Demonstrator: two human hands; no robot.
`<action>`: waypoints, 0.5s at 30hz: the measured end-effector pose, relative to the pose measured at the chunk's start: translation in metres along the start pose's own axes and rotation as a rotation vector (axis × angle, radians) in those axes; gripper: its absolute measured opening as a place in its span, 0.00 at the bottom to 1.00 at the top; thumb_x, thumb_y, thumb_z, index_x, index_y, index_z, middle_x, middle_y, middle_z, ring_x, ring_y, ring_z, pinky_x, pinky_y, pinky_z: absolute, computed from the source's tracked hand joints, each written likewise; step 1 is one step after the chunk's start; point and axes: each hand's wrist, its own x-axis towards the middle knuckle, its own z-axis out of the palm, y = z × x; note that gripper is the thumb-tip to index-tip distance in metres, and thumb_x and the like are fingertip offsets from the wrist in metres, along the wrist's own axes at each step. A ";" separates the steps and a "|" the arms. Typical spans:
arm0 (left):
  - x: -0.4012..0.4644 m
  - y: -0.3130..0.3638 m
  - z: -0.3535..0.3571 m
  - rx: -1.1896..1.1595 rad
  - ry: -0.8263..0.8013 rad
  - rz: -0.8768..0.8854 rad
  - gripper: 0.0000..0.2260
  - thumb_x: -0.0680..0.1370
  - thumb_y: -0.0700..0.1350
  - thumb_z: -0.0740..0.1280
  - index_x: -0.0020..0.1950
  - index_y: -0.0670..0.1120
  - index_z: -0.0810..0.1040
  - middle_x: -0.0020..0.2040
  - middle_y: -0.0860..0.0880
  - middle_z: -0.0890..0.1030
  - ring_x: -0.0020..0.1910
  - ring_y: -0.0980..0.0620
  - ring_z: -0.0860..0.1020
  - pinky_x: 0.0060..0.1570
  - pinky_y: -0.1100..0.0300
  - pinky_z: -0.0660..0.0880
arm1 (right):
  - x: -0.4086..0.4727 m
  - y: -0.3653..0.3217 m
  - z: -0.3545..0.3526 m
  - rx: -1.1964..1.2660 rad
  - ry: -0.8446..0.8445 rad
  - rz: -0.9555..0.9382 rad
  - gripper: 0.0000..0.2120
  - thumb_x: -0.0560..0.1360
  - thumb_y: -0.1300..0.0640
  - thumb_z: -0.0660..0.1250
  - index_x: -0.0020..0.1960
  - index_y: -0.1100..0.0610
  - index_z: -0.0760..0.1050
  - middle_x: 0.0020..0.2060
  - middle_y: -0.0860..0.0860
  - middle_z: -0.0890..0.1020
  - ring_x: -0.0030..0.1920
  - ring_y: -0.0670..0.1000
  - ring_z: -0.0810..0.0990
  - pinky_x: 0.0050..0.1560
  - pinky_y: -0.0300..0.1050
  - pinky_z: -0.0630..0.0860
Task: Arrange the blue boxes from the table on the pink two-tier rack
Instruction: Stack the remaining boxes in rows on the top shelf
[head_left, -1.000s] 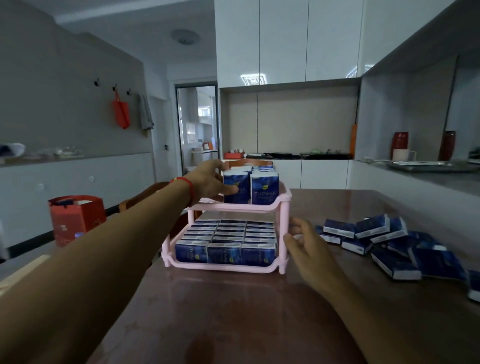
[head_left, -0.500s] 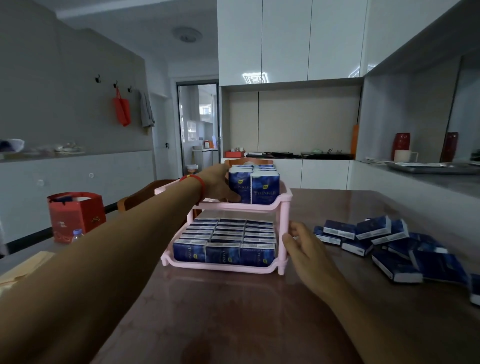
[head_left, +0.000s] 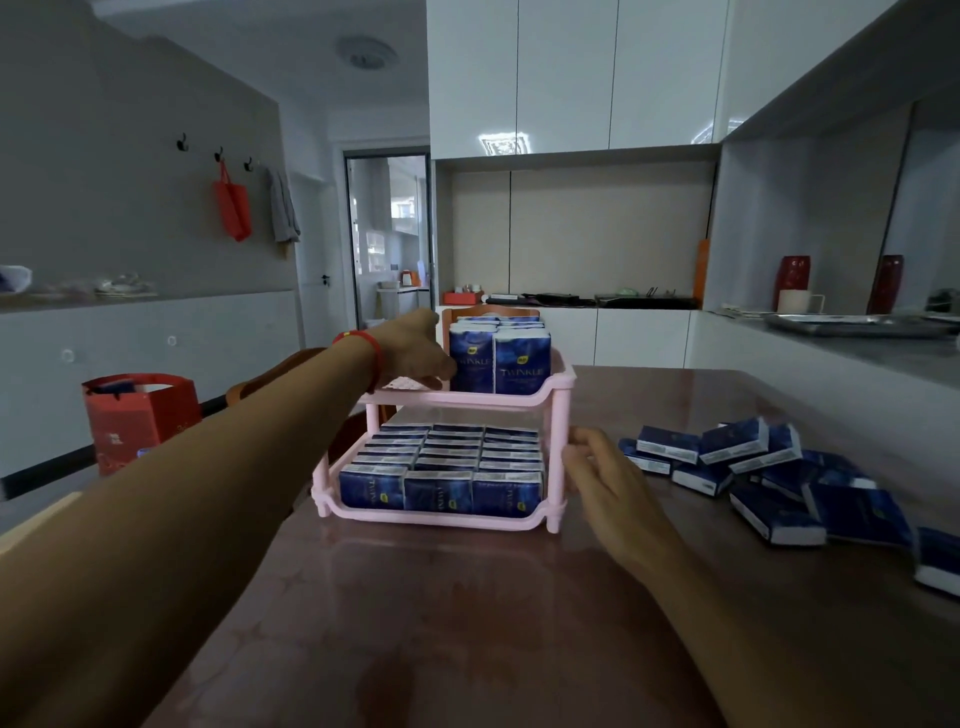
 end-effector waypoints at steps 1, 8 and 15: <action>-0.007 0.000 0.002 0.000 0.074 0.016 0.26 0.76 0.30 0.68 0.73 0.41 0.66 0.67 0.39 0.75 0.60 0.41 0.77 0.57 0.48 0.80 | 0.000 0.000 -0.001 0.005 0.010 0.014 0.12 0.84 0.47 0.53 0.63 0.45 0.72 0.55 0.45 0.78 0.54 0.46 0.78 0.52 0.45 0.74; -0.097 -0.011 0.074 0.103 0.804 0.655 0.10 0.71 0.32 0.67 0.46 0.45 0.73 0.44 0.48 0.75 0.40 0.52 0.72 0.40 0.63 0.72 | 0.000 0.004 -0.008 -0.104 0.158 0.209 0.15 0.84 0.47 0.53 0.63 0.51 0.72 0.53 0.49 0.79 0.52 0.50 0.77 0.48 0.46 0.71; -0.098 0.007 0.194 0.046 0.283 0.660 0.11 0.67 0.35 0.68 0.45 0.47 0.76 0.44 0.52 0.78 0.39 0.55 0.72 0.42 0.61 0.70 | -0.008 0.009 -0.050 -0.350 0.353 0.382 0.08 0.79 0.57 0.60 0.49 0.58 0.76 0.49 0.60 0.83 0.50 0.63 0.80 0.42 0.48 0.72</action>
